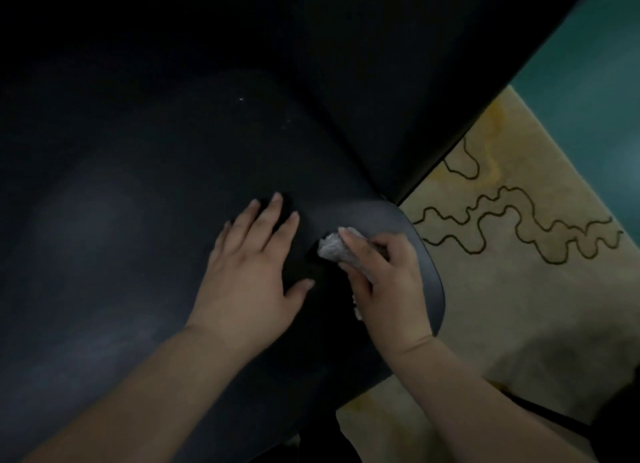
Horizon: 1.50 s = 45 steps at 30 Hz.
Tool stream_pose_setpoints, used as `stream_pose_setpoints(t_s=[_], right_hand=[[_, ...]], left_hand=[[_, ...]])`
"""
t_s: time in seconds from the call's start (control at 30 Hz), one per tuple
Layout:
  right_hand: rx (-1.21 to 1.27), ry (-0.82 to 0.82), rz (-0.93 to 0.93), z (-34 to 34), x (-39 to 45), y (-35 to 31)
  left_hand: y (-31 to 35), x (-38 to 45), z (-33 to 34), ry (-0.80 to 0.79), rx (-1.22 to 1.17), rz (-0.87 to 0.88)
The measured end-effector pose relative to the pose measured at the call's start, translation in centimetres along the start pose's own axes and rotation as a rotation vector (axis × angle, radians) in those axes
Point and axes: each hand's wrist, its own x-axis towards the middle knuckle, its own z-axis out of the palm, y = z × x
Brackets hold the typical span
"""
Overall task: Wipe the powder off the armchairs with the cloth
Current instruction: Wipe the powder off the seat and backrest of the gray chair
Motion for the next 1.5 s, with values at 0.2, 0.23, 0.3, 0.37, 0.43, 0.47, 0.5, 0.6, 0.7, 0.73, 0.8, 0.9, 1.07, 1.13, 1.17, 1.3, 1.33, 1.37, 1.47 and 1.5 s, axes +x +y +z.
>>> stream_pose_setpoints(t_s=[0.2,0.23,0.3,0.37,0.43,0.47,0.5,0.6,0.7,0.73,0.8,0.9,1.07,1.13,1.17,1.3,1.33,1.37,1.47,1.5], right_hand=[[0.112,0.230,0.334,-2.1,0.2,1.8],[0.061,0.173,0.243,-1.9,0.2,1.2],[0.013,0.027,0.059,-1.4,0.0,0.9],[0.003,-0.005,0.044,-1.7,0.3,1.6],[0.114,0.113,0.297,-2.9,0.7,3.3],[0.236,0.166,0.476,-3.7,0.9,4.3],[0.340,0.227,0.648,-4.4,0.9,5.3],[0.245,0.223,0.610,-5.3,0.9,5.3],[0.115,0.067,0.205,-3.9,0.5,3.5],[0.086,0.039,0.132,-3.3,0.4,3.3],[0.127,0.088,0.229,-2.9,0.9,4.0],[0.277,0.180,0.631,-3.4,2.1,4.8],[0.162,0.000,0.121,-2.7,2.1,0.6],[0.147,-0.062,0.031,-1.9,1.8,0.9],[0.165,-0.019,0.102,-1.7,1.9,1.5],[0.204,0.122,0.313,-1.5,2.3,1.9],[0.183,0.162,0.253,-1.8,2.6,1.2],[0.153,0.225,0.157,-2.3,3.1,0.3],[0.049,0.450,-0.075,-3.9,5.8,-2.1],[0.014,0.505,-0.101,-4.0,6.7,-1.9]], left_hand=[[1.9,0.1,1.0,-0.032,0.027,0.026],[1.9,0.2,1.1,-0.033,0.034,0.024],[2.0,0.4,1.3,-0.031,0.043,0.022],[2.0,0.5,1.5,-0.031,0.050,0.018],[2.0,0.6,1.5,-0.037,0.052,0.016],[2.0,0.7,1.4,-0.041,0.048,0.022],[2.0,0.7,1.3,-0.045,0.045,0.027],[1.8,0.8,1.3,-0.046,0.031,0.028],[1.6,0.7,1.4,-0.040,0.051,0.029],[1.6,0.7,1.4,-0.044,0.054,0.032],[1.6,0.8,1.3,-0.047,0.046,0.034],[1.5,0.9,1.0,-0.050,0.029,0.038],[0.9,1.2,0.7,-0.041,-0.003,0.024],[0.8,1.2,0.6,-0.034,-0.014,0.015],[0.8,1.2,0.5,-0.029,-0.023,0.010],[-0.4,0.9,0.1,-0.011,-0.024,-0.010],[-0.8,0.8,0.0,-0.009,-0.017,-0.009],[-1.2,0.6,0.1,-0.004,-0.009,-0.007],[-1.8,0.3,0.1,-0.002,0.010,-0.005],[-1.8,0.2,0.2,0.000,0.012,-0.002]])
